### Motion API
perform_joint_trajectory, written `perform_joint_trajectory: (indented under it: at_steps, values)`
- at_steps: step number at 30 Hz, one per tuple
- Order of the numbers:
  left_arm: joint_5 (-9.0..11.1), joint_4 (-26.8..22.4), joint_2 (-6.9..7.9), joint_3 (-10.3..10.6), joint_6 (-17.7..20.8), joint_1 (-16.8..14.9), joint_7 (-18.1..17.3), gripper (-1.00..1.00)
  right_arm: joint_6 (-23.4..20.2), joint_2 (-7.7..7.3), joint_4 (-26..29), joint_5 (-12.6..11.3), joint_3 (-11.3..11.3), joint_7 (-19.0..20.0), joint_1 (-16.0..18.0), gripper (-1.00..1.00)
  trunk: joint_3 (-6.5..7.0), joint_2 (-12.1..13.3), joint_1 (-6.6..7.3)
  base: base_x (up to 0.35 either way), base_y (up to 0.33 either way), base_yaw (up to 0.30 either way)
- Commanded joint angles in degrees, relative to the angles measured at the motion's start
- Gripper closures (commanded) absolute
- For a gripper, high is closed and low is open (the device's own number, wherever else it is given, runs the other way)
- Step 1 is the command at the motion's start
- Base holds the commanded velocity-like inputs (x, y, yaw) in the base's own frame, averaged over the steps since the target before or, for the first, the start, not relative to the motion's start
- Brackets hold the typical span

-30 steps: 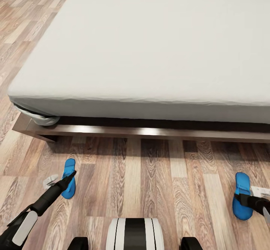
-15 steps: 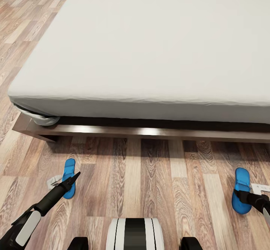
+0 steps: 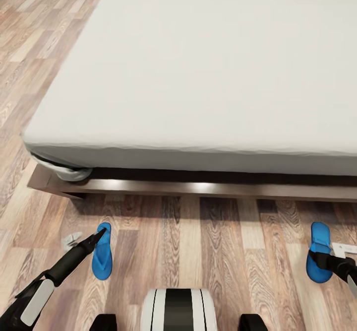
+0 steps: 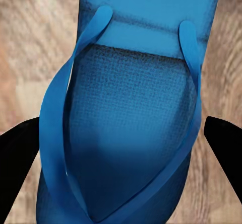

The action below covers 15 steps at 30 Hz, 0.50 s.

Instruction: In the bedroom, move the book from the bed onto either nightstand, and place the two sandals side by side next to the bed.

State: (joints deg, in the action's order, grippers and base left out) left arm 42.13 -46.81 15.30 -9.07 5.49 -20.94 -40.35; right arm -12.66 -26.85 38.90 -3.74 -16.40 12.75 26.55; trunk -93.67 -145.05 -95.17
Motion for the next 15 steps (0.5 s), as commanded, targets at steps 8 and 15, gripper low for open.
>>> perform_joint_trajectory:
  at_steps: [8, 15]
  values:
    - [0.6, 0.1, 0.00, -0.1, 0.6, -0.1, -0.3, -1.00, -0.5, -0.04, 0.1, -0.1, -0.3, 0.5, 0.0, 1.00, -0.03, 0.0, -0.01, -0.040, 0.264, 0.000]
    - [0.6, 0.1, 0.05, -0.1, 0.6, -0.1, -0.3, -1.00, -0.6, -0.04, 0.1, -0.1, -0.3, 0.5, 0.0, 1.00, -0.03, 0.0, -0.01, -0.185, 0.262, 0.000]
